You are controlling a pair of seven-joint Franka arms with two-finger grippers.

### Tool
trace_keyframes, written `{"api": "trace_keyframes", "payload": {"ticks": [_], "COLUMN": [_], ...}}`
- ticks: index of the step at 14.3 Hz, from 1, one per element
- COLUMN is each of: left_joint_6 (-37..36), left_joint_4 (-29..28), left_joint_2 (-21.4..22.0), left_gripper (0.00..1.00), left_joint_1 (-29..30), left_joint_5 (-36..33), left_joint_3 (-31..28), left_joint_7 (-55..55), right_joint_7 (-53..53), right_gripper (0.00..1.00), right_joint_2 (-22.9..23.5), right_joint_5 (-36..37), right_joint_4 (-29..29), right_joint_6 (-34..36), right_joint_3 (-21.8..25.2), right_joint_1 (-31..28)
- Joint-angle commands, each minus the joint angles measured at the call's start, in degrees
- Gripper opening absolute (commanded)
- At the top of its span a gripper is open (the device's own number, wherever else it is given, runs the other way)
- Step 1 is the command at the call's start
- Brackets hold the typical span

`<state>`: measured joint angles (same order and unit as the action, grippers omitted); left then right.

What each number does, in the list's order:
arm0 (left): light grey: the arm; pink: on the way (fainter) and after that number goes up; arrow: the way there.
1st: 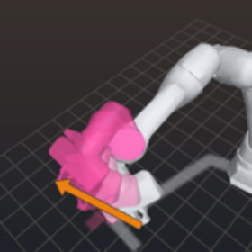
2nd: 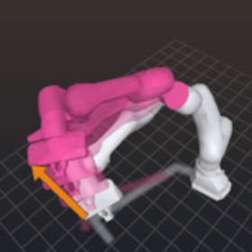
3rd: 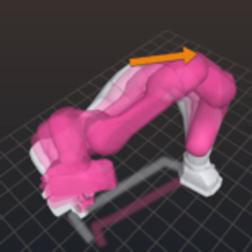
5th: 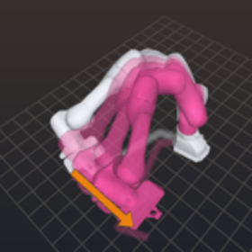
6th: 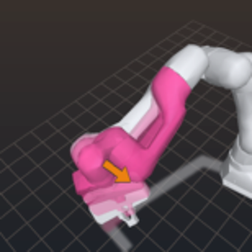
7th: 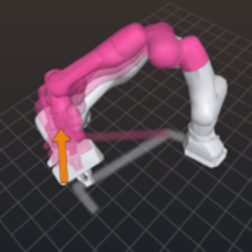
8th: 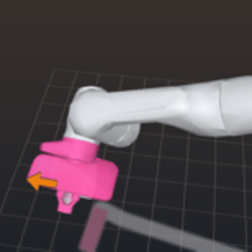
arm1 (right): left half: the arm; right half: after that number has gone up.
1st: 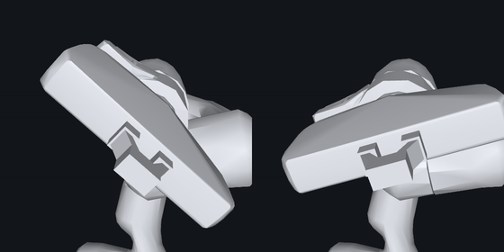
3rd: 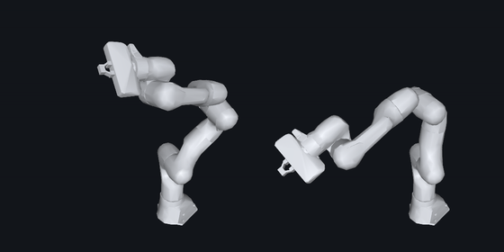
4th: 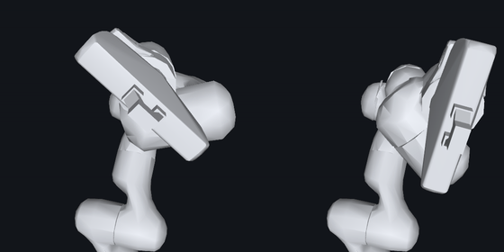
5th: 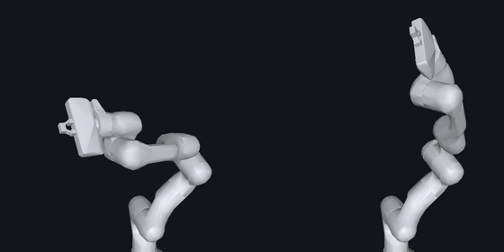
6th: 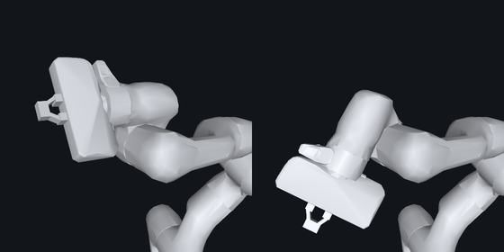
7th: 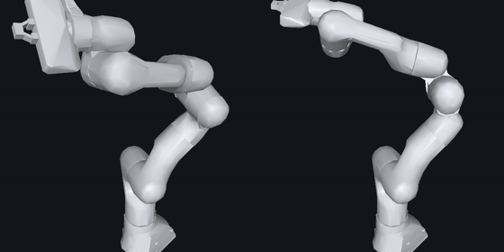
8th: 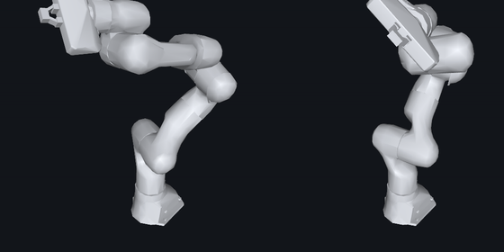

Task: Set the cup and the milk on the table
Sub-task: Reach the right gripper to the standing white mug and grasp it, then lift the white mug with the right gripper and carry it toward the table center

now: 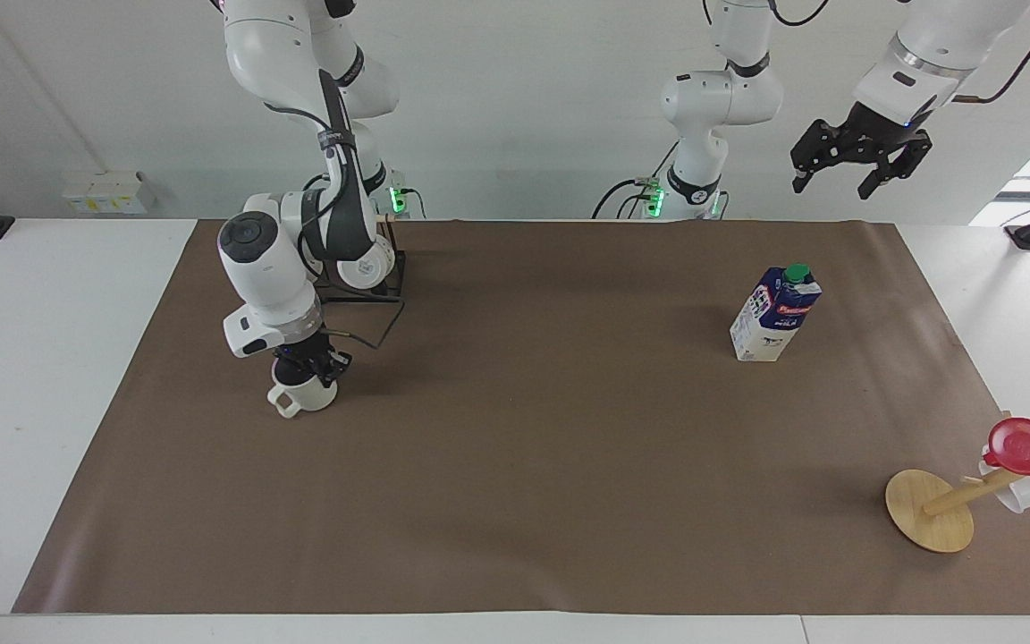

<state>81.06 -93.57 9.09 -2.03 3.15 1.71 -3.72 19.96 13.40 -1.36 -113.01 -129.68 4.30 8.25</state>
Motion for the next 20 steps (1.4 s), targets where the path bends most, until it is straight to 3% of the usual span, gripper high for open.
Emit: {"api": "trace_keyframes", "payload": {"ticks": [1,7,12,20], "left_joint_6": [0.07,0.15,0.24,0.68], "left_joint_4": [-0.56,-0.47,-0.48,-0.47], "left_joint_2": [0.4,0.4,0.31,0.31], "left_gripper": [1.0,1.0,1.0,1.0], "left_joint_1": [0.45,0.45,0.53,2.29], "left_joint_5": [0.37,0.37,0.37,0.28], "left_joint_3": [0.13,0.13,0.13,0.13], "left_joint_7": [-0.15,-0.15,-0.23,0.21], "right_joint_7": [1.48,14.99,32.14,48.84], "right_gripper": [0.0,0.0,0.0,0.0], "right_joint_2": [-0.3,-2.76,-3.73,1.27], "right_joint_5": [-1.45,-0.31,0.48,1.98], "right_joint_4": [2.61,8.58,8.24,8.68], "right_joint_6": [1.53,12.42,12.7,5.59], "right_joint_3": [-0.17,-0.44,-0.44,-0.44], "right_joint_1": [0.01,6.84,16.34,27.59]}}
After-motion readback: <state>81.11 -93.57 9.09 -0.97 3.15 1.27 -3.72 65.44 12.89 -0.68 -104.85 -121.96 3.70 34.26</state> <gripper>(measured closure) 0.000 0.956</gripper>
